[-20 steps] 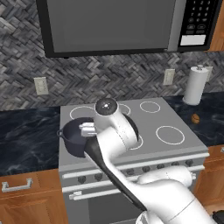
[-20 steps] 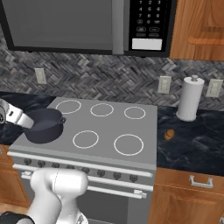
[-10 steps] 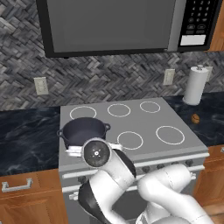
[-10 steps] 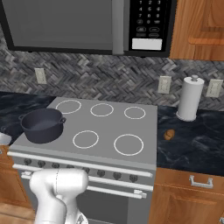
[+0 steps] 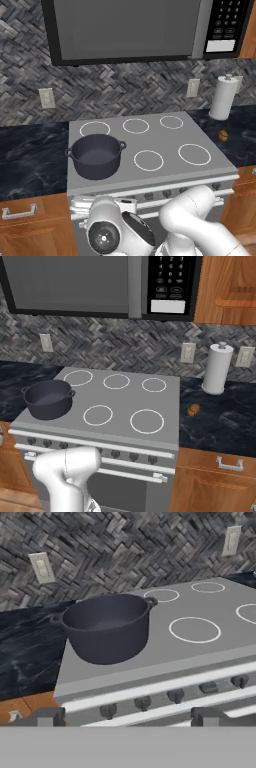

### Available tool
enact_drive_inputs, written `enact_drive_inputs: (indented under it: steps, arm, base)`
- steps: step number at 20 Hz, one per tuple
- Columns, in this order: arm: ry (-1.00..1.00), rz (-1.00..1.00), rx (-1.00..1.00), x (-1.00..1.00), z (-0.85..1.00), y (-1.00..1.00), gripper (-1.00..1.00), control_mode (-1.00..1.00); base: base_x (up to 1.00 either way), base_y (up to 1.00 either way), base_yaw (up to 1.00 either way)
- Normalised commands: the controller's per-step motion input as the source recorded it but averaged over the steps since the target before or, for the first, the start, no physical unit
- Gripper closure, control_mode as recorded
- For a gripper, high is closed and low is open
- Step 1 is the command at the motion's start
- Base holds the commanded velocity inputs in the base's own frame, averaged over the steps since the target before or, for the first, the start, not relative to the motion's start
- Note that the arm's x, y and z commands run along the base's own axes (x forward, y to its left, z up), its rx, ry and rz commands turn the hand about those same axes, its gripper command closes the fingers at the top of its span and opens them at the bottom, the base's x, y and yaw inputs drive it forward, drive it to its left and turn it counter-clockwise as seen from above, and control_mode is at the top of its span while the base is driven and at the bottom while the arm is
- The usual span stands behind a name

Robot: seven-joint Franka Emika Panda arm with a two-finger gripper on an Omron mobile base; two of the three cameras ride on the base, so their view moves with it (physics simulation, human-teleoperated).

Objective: Turn on the burner for the pot on the stove. Wait thirty seconds for the pot to heat up. Then add the potato to the pot.

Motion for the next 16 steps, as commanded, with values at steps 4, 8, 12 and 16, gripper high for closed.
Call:
enact_drive_inputs:
  steps: [4,8,12,16]
  arm:
    - [-0.04,0.00,-0.01,-0.09,-0.60,0.00,-1.00,-1.00]
    - [0.00,0.00,-0.09,0.00,-0.50,0.00,-1.00,-1.00]
    - [-0.04,0.02,-0.11,0.00,-0.45,0.00,-1.00,-1.00]
    - [-0.03,0.05,-0.06,0.00,-0.24,0.00,-1.00,-1.00]
  base:
    - [0.00,0.00,0.00]
    - [0.00,0.00,0.00]
    - [0.00,0.00,0.00]
    - [0.00,0.00,0.00]
